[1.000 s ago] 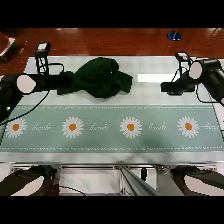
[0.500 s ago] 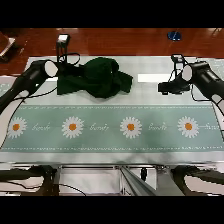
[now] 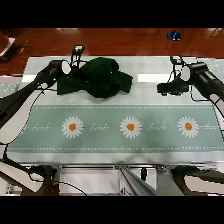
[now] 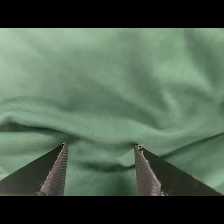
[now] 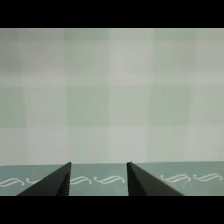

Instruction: Fold the shirts.

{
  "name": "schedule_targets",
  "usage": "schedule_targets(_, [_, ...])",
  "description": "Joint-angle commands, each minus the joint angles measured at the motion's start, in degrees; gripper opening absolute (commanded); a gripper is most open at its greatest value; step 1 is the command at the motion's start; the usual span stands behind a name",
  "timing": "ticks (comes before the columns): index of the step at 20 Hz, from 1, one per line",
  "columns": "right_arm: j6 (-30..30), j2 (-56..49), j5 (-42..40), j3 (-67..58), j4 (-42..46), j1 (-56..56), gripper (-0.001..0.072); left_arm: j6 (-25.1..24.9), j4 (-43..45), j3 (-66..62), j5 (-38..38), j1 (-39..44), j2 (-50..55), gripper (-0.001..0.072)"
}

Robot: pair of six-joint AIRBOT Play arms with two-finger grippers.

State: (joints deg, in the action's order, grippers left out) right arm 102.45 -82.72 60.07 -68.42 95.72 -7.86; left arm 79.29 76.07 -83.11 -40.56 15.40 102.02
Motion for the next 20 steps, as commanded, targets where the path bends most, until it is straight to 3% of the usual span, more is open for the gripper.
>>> schedule_targets(1, [0.0,0.0,0.1,0.0,-0.9,-0.1,0.0406,-0.4,0.0,-0.5,-3.8,0.1,2.3,0.0505])
schedule_targets(5, [0.0,0.0,1.0,0.0,-1.4,-0.1,0.0406,-0.5,0.1,-0.5,-8.9,0.7,3.9,0.0499])
schedule_targets(6, [0.0,0.0,1.7,0.0,-1.4,-0.1,0.0406,-0.5,0.1,-0.5,-9.5,0.7,3.9,0.0432])
schedule_targets(7, [0.0,0.1,2.5,0.0,-1.4,0.0,0.0406,-0.7,0.1,-0.9,-10.7,0.8,3.9,0.0215])
schedule_targets(8, [-0.1,0.5,3.1,0.0,-1.4,-0.1,0.0406,-1.3,0.1,-1.7,-12.6,0.7,3.9,0.0046])
schedule_targets(13, [-0.1,8.2,2.8,0.0,-1.2,0.0,0.0406,0.4,-0.5,-9.3,-18.1,0.7,0.1,0.0021])
schedule_targets(20, [-0.1,24.8,2.9,0.0,-1.9,0.0,0.0406,2.0,-13.5,-10.9,-6.8,0.7,-21.2,0.0021])
